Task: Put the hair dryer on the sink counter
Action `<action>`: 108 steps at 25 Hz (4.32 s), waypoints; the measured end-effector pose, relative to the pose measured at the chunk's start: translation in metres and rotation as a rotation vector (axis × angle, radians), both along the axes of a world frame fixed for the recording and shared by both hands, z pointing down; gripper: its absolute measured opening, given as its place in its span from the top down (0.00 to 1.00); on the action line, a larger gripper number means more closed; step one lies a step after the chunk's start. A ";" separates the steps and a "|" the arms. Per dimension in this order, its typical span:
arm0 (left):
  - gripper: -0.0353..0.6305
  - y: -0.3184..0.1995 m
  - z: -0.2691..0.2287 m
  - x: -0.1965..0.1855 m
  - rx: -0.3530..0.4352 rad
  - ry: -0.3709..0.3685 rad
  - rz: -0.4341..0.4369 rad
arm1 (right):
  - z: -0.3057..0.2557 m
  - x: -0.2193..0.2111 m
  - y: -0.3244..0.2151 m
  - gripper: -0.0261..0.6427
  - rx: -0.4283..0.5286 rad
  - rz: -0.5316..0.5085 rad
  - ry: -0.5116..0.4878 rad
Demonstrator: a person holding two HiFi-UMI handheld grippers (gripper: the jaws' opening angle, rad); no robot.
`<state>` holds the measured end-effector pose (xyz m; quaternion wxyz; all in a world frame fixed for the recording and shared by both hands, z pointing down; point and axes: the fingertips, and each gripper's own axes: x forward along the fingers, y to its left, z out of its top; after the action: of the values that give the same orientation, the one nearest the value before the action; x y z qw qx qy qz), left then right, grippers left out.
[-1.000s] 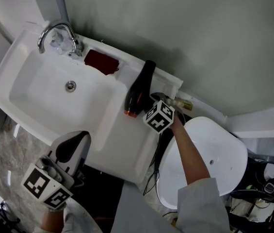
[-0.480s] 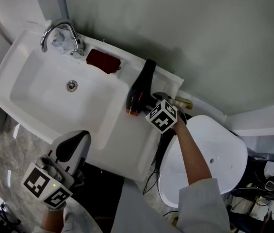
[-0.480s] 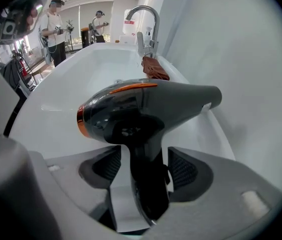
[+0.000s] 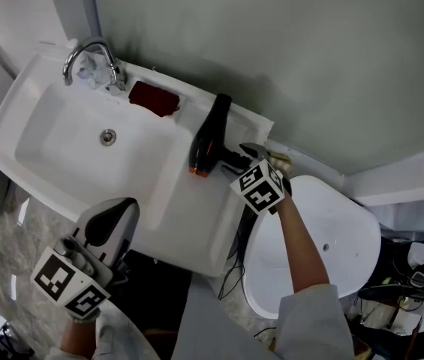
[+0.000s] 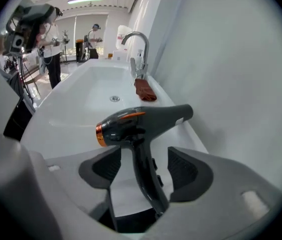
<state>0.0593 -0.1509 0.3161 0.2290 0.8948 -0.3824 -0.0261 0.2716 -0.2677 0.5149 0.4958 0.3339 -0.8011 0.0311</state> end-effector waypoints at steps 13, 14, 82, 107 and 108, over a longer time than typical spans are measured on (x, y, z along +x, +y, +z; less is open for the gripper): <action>0.94 0.015 -0.021 0.041 0.048 0.014 0.068 | -0.134 0.015 0.051 0.91 0.348 0.241 -0.465; 0.94 0.017 -0.022 0.044 0.052 0.014 0.069 | -0.142 0.018 0.057 0.94 0.364 0.260 -0.505; 0.94 0.103 -0.023 -0.086 0.081 0.074 0.384 | -0.217 -0.151 0.277 0.97 0.589 0.792 -0.740; 0.94 0.101 -0.035 -0.069 0.093 0.034 0.306 | -0.225 -0.140 0.255 0.96 0.549 0.729 -0.820; 0.94 0.102 -0.035 -0.067 0.095 0.030 0.307 | -0.225 -0.138 0.256 0.97 0.550 0.731 -0.823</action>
<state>-0.0078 -0.0488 0.2812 0.1934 0.9520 -0.2361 -0.0221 0.1331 -0.0114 0.2898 -0.0012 0.6632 -0.7391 0.1177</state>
